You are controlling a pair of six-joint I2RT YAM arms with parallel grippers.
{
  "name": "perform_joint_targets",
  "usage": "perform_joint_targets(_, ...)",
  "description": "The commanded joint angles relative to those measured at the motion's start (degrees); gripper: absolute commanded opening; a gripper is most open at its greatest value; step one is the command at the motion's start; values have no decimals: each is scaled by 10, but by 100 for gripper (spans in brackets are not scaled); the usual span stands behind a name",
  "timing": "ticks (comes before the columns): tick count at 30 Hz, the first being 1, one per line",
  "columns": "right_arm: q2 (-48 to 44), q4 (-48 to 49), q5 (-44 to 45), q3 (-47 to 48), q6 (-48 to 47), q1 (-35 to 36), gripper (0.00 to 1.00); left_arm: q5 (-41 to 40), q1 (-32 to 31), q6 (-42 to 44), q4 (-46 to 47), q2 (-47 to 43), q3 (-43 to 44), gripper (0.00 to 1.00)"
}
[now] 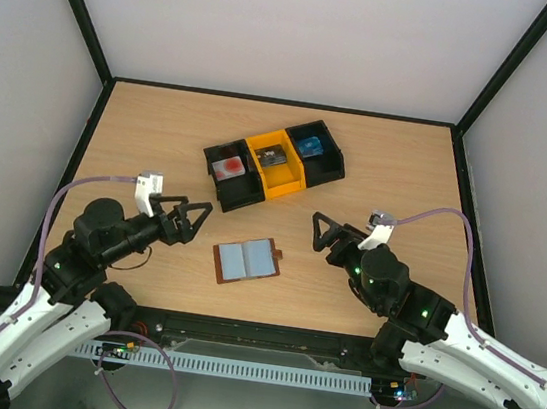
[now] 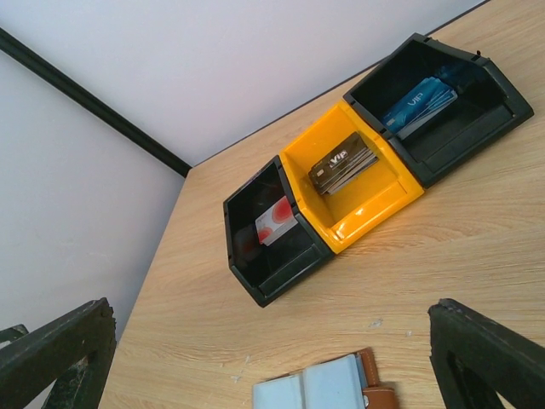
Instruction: Take the credit cards out of the card holder
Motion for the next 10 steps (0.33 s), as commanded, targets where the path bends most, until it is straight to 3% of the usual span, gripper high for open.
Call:
perform_joint_targets(1, -9, 6, 17, -7, 13, 2, 98, -13, 0, 4, 15, 2, -3, 100)
perform_joint_targets(10, -10, 17, -4, -15, 15, 2, 98, -40, 0, 1, 12, 4, -2, 100)
